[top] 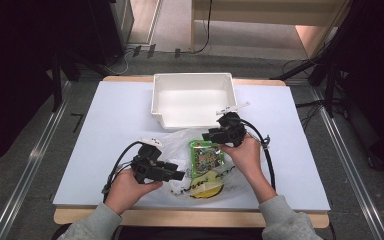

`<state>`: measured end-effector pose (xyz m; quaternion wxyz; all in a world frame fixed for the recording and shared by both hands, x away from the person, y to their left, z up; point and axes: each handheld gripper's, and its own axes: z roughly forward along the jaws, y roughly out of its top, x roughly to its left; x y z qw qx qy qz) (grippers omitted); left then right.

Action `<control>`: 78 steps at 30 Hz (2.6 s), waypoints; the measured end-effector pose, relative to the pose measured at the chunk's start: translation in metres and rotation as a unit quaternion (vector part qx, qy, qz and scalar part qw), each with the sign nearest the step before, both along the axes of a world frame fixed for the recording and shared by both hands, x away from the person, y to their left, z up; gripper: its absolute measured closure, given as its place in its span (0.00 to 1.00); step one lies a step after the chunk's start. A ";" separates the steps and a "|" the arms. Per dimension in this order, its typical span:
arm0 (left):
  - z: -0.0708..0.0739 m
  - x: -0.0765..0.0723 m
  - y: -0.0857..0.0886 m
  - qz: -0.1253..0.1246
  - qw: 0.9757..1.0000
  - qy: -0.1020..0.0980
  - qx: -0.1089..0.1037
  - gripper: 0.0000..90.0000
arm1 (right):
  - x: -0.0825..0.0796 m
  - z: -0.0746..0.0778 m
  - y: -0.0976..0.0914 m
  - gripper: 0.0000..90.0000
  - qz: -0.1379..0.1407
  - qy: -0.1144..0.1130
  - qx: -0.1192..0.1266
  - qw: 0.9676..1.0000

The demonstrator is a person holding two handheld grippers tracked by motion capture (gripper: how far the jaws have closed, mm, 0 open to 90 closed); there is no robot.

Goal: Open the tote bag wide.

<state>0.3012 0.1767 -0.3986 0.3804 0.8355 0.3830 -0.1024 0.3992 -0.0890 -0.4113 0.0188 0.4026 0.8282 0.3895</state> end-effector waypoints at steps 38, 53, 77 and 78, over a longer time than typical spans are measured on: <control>0.005 0.121 -0.072 -0.009 0.998 -0.043 0.044 1.00 | -0.042 -0.011 -0.041 0.88 0.017 0.003 0.004 1.000; -0.040 0.141 -0.092 0.022 0.996 -0.030 0.079 1.00 | -0.042 -0.023 -0.046 1.00 0.013 0.020 -0.009 1.000; -0.060 0.150 -0.093 0.038 0.995 -0.031 0.086 1.00 | -0.088 -0.044 -0.065 1.00 0.022 0.048 -0.040 0.998; -0.060 0.151 -0.093 0.037 0.995 -0.030 0.088 1.00 | -0.091 -0.045 -0.066 1.00 0.023 0.049 -0.041 0.998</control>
